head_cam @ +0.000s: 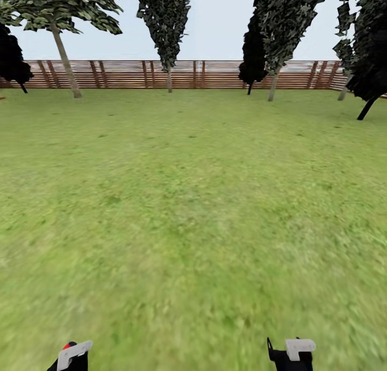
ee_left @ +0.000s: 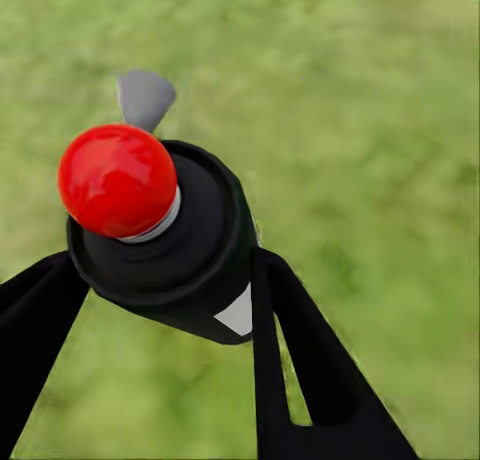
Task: In the garden, pick up the pesticide atomizer on the floor and spray pesticide onto both trees until each tree trunk is fully covered.
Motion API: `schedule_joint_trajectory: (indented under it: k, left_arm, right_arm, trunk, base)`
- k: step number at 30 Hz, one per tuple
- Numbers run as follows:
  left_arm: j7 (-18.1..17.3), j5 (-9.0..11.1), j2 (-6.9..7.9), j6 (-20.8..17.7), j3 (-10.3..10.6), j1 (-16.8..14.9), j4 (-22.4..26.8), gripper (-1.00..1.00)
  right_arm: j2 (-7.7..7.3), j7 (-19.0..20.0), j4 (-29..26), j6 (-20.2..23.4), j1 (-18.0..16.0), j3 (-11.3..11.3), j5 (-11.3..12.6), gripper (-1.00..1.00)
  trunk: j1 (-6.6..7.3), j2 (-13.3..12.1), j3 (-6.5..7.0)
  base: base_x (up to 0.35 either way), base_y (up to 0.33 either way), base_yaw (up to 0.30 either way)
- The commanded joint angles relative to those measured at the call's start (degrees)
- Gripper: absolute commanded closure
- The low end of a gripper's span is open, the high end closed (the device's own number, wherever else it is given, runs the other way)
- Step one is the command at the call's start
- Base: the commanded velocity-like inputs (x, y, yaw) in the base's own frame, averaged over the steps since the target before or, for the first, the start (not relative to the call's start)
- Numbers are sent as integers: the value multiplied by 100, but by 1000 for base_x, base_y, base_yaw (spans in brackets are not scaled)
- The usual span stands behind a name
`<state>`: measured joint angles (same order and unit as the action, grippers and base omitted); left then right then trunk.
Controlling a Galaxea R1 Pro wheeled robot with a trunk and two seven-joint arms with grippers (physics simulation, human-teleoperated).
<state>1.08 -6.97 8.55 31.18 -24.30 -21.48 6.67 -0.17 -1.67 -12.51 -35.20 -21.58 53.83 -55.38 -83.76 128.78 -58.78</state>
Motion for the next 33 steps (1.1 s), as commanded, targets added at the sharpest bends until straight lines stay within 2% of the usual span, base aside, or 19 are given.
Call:
schedule_joint_trajectory:
  k: [1, 18, 33]
  left_arm:
    - [26, -60, -2, 19, -39, -5, -8, 100]
    - [41, -61, -3, 19, -39, -5, -8, 100]
    - [41, -61, -3, 19, -38, -5, -15, 100]
  right_arm:
    - [0, -17, 3, -25, -4, 40, -61, -100]
    - [0, -17, 3, -27, -4, 40, -61, -100]
    - [0, -17, 3, -25, -4, 40, -61, -100]
  trunk:
    - [0, 2, -4]
    - [0, 2, -4]
    - [0, 2, -4]
  base:
    - [112, 333, 280]
    - [124, 287, 280]
    - [255, 222, 280]
